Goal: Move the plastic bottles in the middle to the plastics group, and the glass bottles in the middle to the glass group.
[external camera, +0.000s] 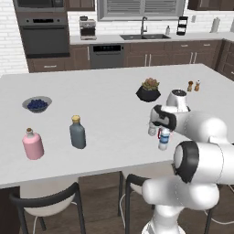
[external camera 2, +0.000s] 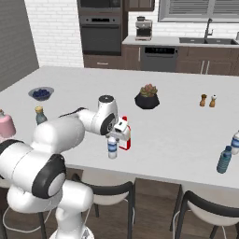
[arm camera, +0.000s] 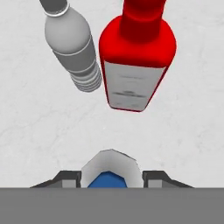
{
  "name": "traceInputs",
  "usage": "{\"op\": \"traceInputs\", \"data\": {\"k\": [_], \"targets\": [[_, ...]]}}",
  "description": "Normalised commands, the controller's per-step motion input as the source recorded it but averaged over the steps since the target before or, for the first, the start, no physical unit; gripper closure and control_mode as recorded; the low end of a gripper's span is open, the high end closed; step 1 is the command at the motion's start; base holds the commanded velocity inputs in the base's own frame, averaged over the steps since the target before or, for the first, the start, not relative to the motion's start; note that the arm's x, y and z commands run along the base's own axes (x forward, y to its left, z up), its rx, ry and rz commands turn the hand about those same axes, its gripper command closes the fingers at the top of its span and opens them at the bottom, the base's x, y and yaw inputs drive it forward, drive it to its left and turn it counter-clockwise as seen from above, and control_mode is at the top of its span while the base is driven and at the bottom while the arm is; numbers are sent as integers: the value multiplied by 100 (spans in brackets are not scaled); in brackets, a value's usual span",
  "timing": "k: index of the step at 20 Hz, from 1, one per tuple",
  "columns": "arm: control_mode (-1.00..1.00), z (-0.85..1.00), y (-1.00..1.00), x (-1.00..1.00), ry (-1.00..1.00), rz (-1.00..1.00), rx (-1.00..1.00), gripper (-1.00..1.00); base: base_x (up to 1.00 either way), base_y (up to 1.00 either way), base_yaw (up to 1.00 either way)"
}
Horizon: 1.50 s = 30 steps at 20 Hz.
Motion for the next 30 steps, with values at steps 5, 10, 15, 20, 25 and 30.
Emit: {"op": "traceInputs", "data": {"k": [5,10,15,20,25,30], "targets": [[-100,26,-47,-86,-3,0,0,100,0,0,0],[-100,32,-83,-39,0,0,0,100,0,0,0],[-100,38,-96,-2,0,0,0,100,0,0,0],[-100,45,-95,6,0,0,0,100,0,0,0],[-100,37,-87,28,0,0,0,100,0,0,0],[-100,18,-73,45,1,0,0,100,0,0,0]]}}
